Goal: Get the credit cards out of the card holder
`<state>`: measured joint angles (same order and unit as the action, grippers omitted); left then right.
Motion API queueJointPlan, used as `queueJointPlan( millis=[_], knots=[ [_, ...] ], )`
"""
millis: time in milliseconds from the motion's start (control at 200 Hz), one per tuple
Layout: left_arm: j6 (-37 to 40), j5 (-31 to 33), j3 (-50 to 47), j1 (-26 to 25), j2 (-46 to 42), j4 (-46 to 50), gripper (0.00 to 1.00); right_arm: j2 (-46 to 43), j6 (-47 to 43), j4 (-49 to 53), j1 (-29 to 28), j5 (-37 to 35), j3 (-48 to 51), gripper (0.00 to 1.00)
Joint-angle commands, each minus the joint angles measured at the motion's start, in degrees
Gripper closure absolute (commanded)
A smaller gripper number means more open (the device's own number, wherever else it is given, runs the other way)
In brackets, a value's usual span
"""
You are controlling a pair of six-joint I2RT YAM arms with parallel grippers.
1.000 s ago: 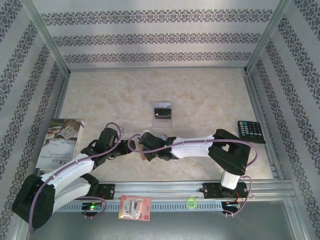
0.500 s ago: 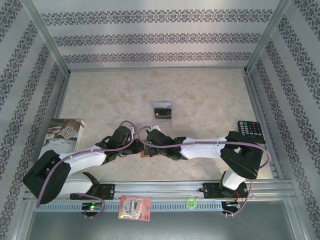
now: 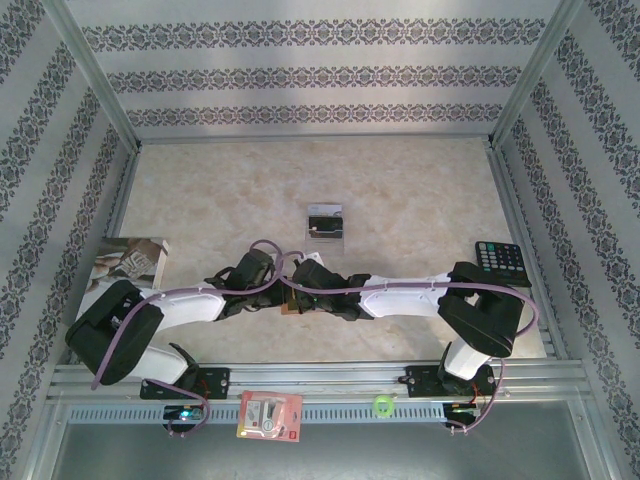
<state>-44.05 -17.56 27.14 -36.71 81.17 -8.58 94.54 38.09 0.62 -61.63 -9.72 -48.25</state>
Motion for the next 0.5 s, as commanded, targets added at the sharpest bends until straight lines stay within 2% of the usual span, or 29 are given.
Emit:
queueJointPlan(
  millis=[0, 45, 75, 180, 225, 350, 420, 495],
  knots=[
    [2.0, 0.8, 0.7, -0.4, 1.8, 4.5, 1.00, -0.5, 3.4, 2.8, 0.2, -3.4, 0.0, 1.00],
    [2.1, 0.8, 0.4, -0.4, 1.9, 4.4, 1.00, -1.5, 4.9, 4.1, 0.2, -5.2, 0.6, 1.00],
    [2.3, 0.8, 0.4, -0.4, 1.9, 4.4, 1.00, -2.3, 5.8, 4.6, 0.1, -6.7, 1.3, 0.96],
    [2.9, 0.2, 0.8, -0.3, 1.9, 4.3, 1.00, -5.3, 9.2, 6.0, 0.1, -10.8, 3.8, 0.69],
    [3.3, -0.2, 1.2, -0.3, 1.9, 4.5, 1.00, -6.7, 9.7, 6.0, 0.1, -11.8, 5.0, 0.62],
    [3.7, -2.0, 2.7, -0.6, 1.2, 5.3, 1.00, -11.9, 8.7, 4.0, -0.3, -14.4, 8.0, 0.56],
    [3.8, -2.7, 3.6, -1.2, 0.8, 5.6, 0.89, -14.4, 8.9, 4.1, -0.1, -15.4, 9.0, 0.55],
    [3.9, -3.2, 5.0, -2.2, 1.0, 5.9, 0.85, -16.2, 9.2, 4.0, 0.0, -15.8, 9.9, 0.55]
  ],
)
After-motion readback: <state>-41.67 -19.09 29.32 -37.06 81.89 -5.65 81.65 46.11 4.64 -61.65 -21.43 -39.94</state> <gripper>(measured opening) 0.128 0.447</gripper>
